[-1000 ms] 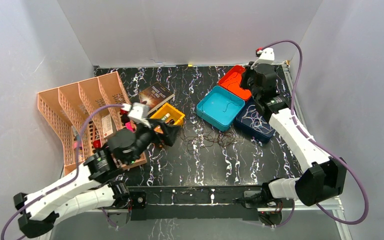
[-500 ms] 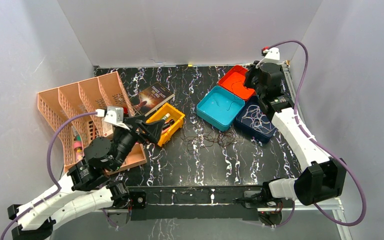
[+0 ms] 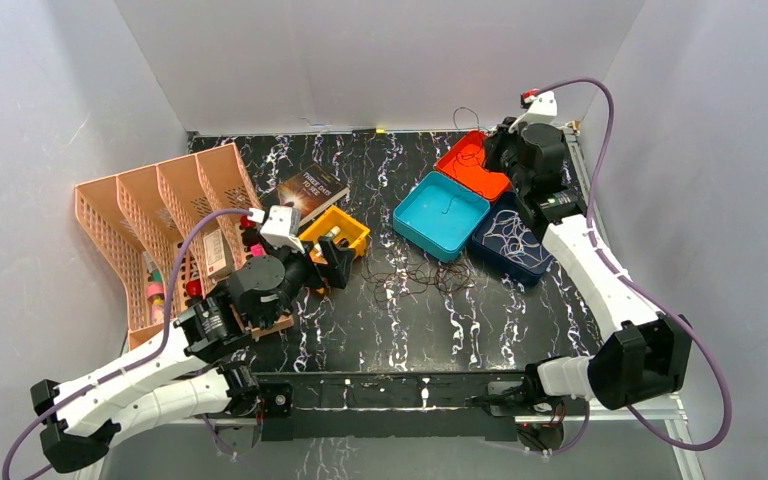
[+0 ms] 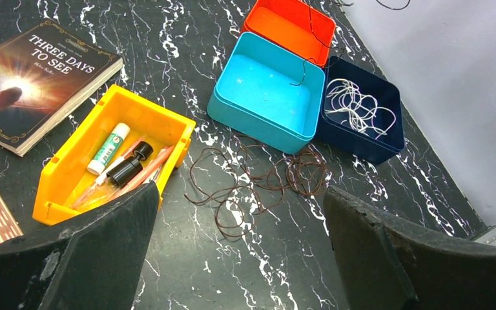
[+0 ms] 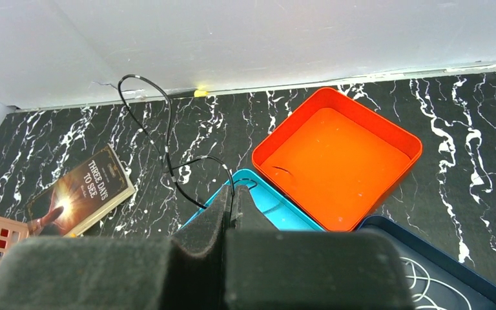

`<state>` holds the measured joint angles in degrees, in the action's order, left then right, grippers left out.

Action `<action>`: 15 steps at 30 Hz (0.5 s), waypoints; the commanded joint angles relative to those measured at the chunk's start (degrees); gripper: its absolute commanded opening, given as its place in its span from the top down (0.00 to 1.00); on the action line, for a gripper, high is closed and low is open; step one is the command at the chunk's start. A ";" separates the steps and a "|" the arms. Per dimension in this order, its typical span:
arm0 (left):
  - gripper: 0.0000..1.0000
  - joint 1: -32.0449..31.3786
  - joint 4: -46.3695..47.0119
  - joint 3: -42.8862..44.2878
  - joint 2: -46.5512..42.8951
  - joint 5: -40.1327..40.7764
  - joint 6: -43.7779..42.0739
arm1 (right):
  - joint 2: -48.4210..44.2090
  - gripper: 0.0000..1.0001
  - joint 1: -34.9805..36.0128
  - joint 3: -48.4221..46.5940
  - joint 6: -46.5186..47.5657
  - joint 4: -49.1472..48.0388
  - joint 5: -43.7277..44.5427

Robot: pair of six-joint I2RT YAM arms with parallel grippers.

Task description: Untangle the cables

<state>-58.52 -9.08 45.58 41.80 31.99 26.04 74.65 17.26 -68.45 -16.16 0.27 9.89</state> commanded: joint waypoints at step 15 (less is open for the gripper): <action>0.02 -0.04 -4.67 0.31 3.76 2.70 2.70 | 6.41 1.00 -0.36 -5.21 2.24 -8.31 0.54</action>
<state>-58.52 -12.49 45.45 44.34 33.26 28.36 80.60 17.26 -69.25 -15.66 -3.20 8.95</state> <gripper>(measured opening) 0.983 0.017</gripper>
